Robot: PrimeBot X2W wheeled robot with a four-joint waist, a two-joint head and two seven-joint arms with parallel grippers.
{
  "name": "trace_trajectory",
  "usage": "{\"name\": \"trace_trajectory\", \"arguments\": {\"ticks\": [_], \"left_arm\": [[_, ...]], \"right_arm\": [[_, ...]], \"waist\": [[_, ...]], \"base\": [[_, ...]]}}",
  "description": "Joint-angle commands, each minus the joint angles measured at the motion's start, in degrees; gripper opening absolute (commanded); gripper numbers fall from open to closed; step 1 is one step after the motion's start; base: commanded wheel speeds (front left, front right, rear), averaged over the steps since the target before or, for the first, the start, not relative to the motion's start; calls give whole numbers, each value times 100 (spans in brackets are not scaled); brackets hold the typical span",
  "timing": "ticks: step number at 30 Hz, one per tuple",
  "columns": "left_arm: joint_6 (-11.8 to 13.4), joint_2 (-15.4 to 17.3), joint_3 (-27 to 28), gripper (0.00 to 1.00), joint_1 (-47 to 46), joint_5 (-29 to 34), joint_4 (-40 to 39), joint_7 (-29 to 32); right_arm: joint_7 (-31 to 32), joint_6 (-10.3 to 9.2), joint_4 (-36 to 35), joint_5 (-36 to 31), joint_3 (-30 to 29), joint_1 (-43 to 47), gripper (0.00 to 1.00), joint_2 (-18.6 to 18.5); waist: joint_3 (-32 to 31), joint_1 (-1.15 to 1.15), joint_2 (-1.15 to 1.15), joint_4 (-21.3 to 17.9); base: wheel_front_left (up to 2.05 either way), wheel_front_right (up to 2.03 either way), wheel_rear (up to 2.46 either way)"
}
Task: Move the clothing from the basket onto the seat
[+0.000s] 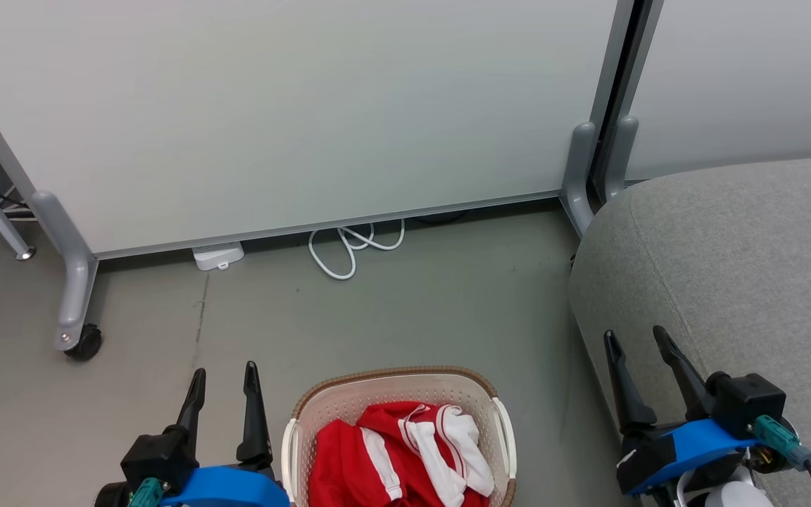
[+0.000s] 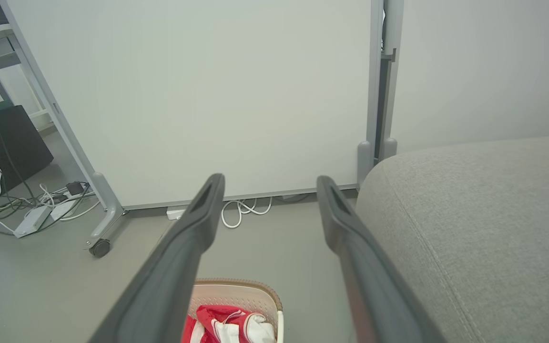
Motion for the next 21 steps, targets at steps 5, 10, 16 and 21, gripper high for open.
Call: {"name": "trace_trajectory", "arguments": {"ticks": [5,10,16,21], "left_arm": [[-29,16,-4,100,-1,-53,70,-27],[1,17,-10,100,-160,-88,201,-18],[-78,49,-131,100,-593,-47,586,141],[-161,144,-272,100,-1171,40,1116,324]], "right_arm": [[31,3,-101,-21,42,-107,100,-34],[25,3,-234,-11,138,-265,100,-33],[-11,3,-427,10,252,-622,100,-32],[-93,3,-531,90,389,-999,100,-29]], "waist": [[171,0,0,-46],[592,0,0,-187],[1321,0,0,-467],[2051,0,0,-777]], "base": [[0,0,0],[0,0,0],[0,0,0],[0,0,0]]}}
